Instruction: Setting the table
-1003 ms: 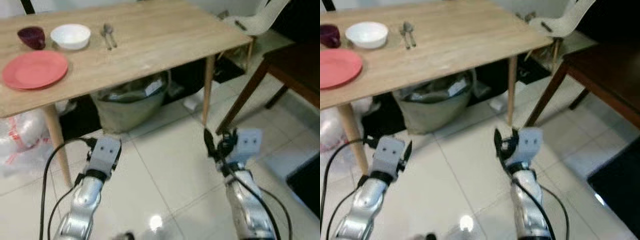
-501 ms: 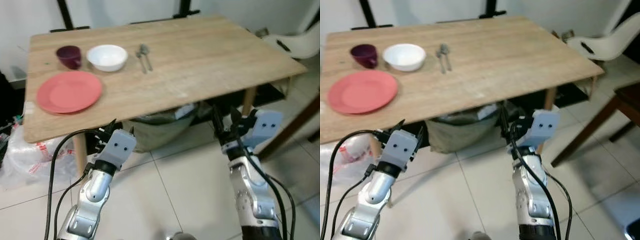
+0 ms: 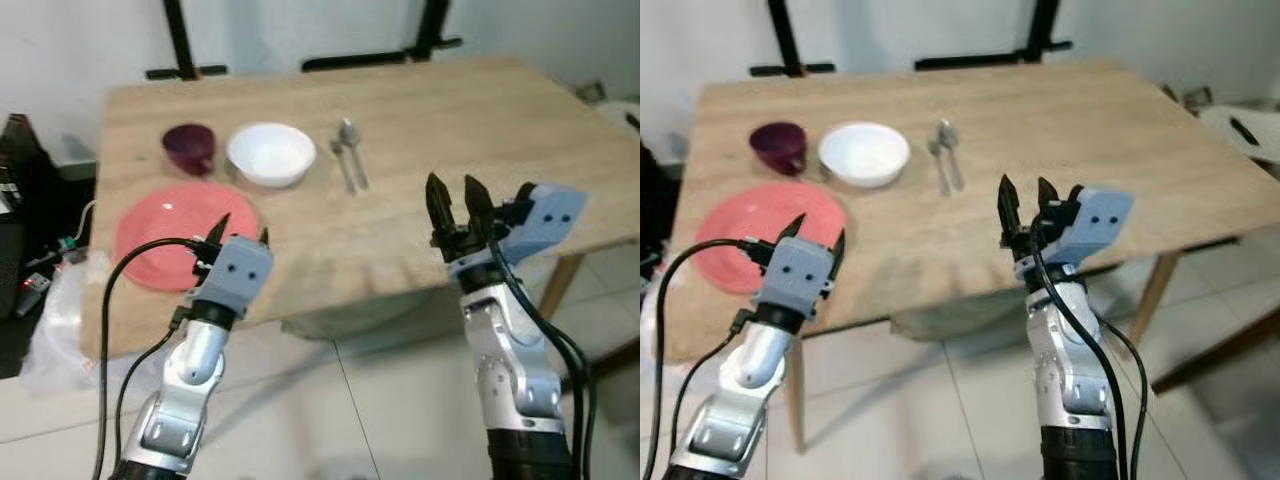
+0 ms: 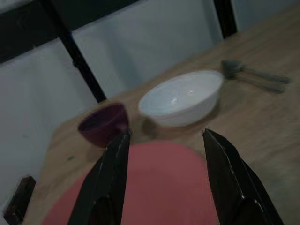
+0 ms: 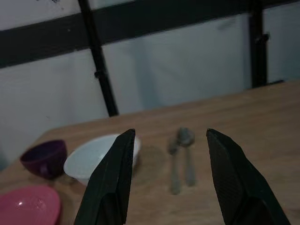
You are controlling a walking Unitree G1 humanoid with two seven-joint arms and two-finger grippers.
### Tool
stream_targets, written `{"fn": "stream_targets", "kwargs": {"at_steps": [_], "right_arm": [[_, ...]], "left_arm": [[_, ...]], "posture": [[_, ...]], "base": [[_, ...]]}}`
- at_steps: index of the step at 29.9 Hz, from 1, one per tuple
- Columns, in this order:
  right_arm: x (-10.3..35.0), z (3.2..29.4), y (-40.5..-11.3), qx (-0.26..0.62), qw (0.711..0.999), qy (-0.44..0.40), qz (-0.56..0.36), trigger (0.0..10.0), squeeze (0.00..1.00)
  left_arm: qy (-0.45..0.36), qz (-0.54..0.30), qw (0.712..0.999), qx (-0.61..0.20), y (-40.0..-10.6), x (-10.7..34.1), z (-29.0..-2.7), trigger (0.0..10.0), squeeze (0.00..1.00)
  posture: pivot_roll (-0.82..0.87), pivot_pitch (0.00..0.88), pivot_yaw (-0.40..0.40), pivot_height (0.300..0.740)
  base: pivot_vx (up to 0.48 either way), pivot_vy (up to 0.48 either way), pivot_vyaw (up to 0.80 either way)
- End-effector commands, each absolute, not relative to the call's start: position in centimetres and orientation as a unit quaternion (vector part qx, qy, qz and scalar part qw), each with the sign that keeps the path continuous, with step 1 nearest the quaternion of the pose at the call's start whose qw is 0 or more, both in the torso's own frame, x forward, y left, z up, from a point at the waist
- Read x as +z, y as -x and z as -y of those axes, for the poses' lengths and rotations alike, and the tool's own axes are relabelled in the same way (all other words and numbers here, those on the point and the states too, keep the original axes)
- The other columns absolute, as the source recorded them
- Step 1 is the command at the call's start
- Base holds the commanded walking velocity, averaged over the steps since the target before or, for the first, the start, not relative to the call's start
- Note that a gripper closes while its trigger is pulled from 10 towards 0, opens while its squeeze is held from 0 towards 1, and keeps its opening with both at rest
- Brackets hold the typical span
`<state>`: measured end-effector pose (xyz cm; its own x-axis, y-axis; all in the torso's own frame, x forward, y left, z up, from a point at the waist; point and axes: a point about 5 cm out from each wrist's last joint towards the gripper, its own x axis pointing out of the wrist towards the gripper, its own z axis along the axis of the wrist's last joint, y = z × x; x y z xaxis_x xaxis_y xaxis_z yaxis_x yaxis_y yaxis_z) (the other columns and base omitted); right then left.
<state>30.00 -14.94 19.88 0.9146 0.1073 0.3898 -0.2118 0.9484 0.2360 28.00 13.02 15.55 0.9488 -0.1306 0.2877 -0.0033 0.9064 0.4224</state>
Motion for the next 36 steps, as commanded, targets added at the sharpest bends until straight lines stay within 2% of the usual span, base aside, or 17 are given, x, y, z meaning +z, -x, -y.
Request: {"fn": "stream_targets", "kwargs": {"at_steps": [1,11,19,20,21,23,28,30,33,34,35,36], "right_arm": [[19.3,15.3,-29.9,0.075,0.971,-0.143,0.174,10.0,0.0],[18.3,15.2,-29.8,0.077,0.976,-0.134,0.151,10.0,0.0],[17.2,13.3,-29.5,0.142,0.976,-0.12,0.115,10.0,0.0],[17.1,12.9,-29.4,0.155,0.974,-0.121,0.111,10.0,0.0],[16.9,12.3,-29.3,0.173,0.972,-0.122,0.104,10.0,0.0],[16.8,12.0,-29.2,0.178,0.971,-0.124,0.1,10.0,0.0],[16.5,11.4,-29.2,0.189,0.969,-0.126,0.095,10.0,0.0],[16.6,11.3,-29.2,0.191,0.969,-0.126,0.095,10.0,0.0],[16.7,11.3,-29.3,0.194,0.968,-0.126,0.095,10.0,0.0],[16.7,11.3,-29.3,0.194,0.968,-0.126,0.095,10.0,0.0],[16.7,11.2,-29.4,0.198,0.968,-0.126,0.094,10.0,0.0],[16.7,11.2,-29.5,0.201,0.967,-0.124,0.095,10.0,0.0]], "left_arm": [[-0.212,0.14,0.967,-0.038,-28.0,15.1,-12.9,10.0,0.0],[-0.189,0.127,0.972,-0.055,-27.5,15.0,-13.0,10.0,0.0],[-0.185,0.104,0.976,-0.053,-27.2,15.3,-14.6,10.0,0.0],[-0.177,0.097,0.978,-0.048,-27.2,15.4,-15.2,10.0,0.0],[-0.148,0.076,0.986,-0.016,-27.4,15.6,-17.1,10.0,0.0],[-0.124,0.052,0.991,0.021,-27.6,15.4,-18.9,10.0,0.0],[-0.123,-0.027,0.987,0.1,-27.8,13.9,-23.7,10.0,0.0],[-0.116,-0.033,0.987,0.107,-27.8,13.8,-24.3,10.0,0.0],[-0.04,-0.048,0.997,0.05,-28.2,13.3,-24.8,10.0,0.0],[-0.04,-0.048,0.997,0.05,-28.2,13.3,-24.8,10.0,0.0],[-0.011,-0.047,0.999,0.002,-28.6,13.4,-24.6,10.0,0.0],[-0.005,-0.046,0.999,-0.013,-29.0,13.5,-24.7,10.0,0.0]], "posture": [[-0.09,0.014,0.021,0.74],[-0.09,0.017,0.023,0.74],[-0.09,0.018,0.021,0.74],[-0.09,0.018,0.021,0.74],[-0.07,0.022,0.016,0.74],[-0.07,0.022,0.014,0.74],[-0.06,0.026,0.007,0.74],[-0.06,0.026,0.007,0.74],[-0.05,0.025,-0.004,0.74],[-0.05,0.025,-0.004,0.74],[-0.06,0.02,-0.011,0.74],[-0.06,0.02,-0.011,0.74]], "base": [[0.0,0.0,0.0],[0.0,0.0,0.0],[0.0,0.0,0.0],[0.0,0.0,0.0],[0.0,0.0,0.0],[0.0,0.0,0.0],[0.0,0.0,0.0],[0.0,0.0,0.0],[0.0,0.0,0.0],[0.0,0.0,0.0],[0.0,0.0,0.0],[0.0,0.0,0.0]]}}
